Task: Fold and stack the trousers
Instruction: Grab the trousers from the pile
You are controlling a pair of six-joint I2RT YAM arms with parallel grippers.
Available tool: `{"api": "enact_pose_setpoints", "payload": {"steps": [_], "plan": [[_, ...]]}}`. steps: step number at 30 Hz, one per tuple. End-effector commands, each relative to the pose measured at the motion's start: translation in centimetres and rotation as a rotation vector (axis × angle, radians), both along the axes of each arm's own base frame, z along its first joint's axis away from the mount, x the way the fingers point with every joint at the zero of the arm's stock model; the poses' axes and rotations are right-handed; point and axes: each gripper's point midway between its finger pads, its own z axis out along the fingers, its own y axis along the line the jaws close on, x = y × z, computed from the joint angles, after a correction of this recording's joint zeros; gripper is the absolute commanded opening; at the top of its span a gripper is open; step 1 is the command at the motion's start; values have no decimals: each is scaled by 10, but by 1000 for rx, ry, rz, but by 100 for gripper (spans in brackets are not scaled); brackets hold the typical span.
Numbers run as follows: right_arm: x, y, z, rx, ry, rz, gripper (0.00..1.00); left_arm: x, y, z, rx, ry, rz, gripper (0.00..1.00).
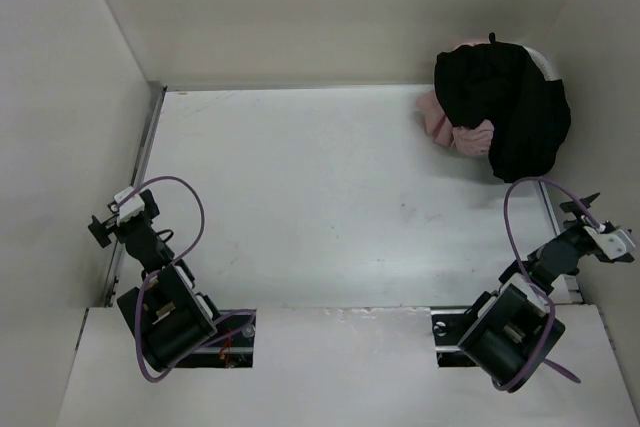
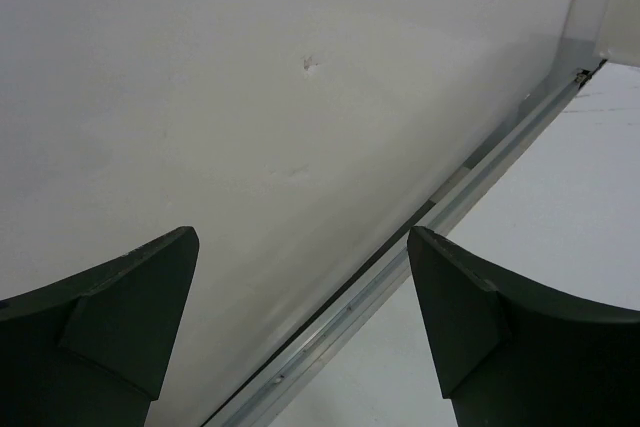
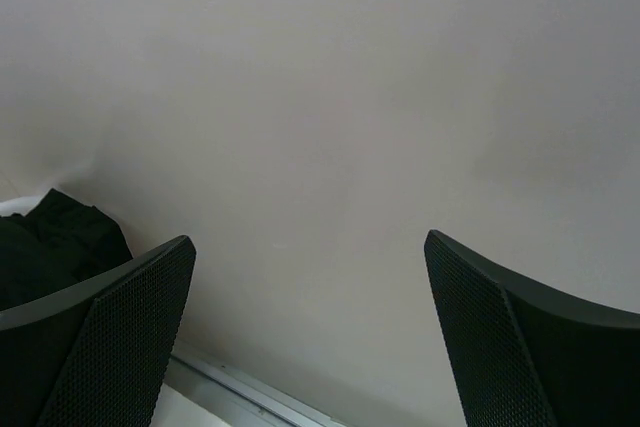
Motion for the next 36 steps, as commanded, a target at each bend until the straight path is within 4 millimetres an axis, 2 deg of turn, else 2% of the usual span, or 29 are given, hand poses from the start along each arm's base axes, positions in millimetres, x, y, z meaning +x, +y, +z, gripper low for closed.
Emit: {"api": "enact_pose_setpoints", "payload": {"steps": [1, 3, 9, 10, 11, 12, 13, 14, 15, 16, 17, 18, 19, 20, 22, 25, 26, 27, 29, 31, 33, 36], "plan": [[-20, 15, 8, -64, -104, -6, 100, -9, -5, 35, 90, -139, 6, 87], [-27, 13, 6, -54, -123, -29, 100, -9, -5, 35, 90, -139, 6, 87], [-26, 13, 6, -57, -119, -26, 100, -10, -5, 35, 89, -138, 6, 86], [-20, 12, 13, -67, -121, -9, 100, -9, -6, 35, 87, -141, 0, 86], [-9, 11, 26, -101, -90, 25, 100, -8, -5, 44, 110, -149, -1, 84], [1, 20, 43, -161, -52, 77, 100, -7, -5, 53, 145, -148, 1, 84], [16, 43, 73, -275, 12, 158, 100, -5, -13, 74, 195, -170, -13, 84], [28, 58, 89, -327, 44, 224, 100, -1, -21, 88, 229, -176, -34, 85], [49, 80, 122, -420, 79, 310, 100, 8, -36, 106, 277, -160, -80, 84], [79, 104, 161, -523, 108, 408, 100, 21, -53, 133, 299, -177, -145, 85], [107, 128, 189, -594, 118, 486, 100, 34, -64, 145, 287, -176, -201, 87], [148, 169, 221, -672, 157, 586, 100, 69, -98, 163, 237, -131, -364, 88], [167, 187, 232, -689, 187, 616, 100, 95, -122, 162, 179, -63, -476, 88], [196, 201, 237, -656, 232, 615, 100, 132, -162, 147, 75, 89, -637, 89], [219, 208, 237, -625, 246, 575, 100, 157, -204, 126, -26, 255, -784, 90], [242, 205, 240, -471, 186, 539, 100, 173, -276, 81, -211, 577, -1052, 89], [261, 209, 231, -405, 233, 582, 100, 173, -293, 71, -266, 657, -1119, 87], [286, 206, 208, -307, 338, 641, 100, 174, -311, 59, -340, 740, -1189, 83], [320, 206, 169, -174, 514, 721, 100, 180, -326, 47, -428, 815, -1240, 79], [350, 194, 128, 1, 663, 729, 100, 191, -329, 43, -457, 830, -1232, 77], [362, 175, 110, 139, 679, 675, 100, 198, -326, 43, -451, 825, -1214, 77], [367, 152, 99, 291, 637, 608, 100, 201, -319, 39, -424, 827, -1176, 78]]}}
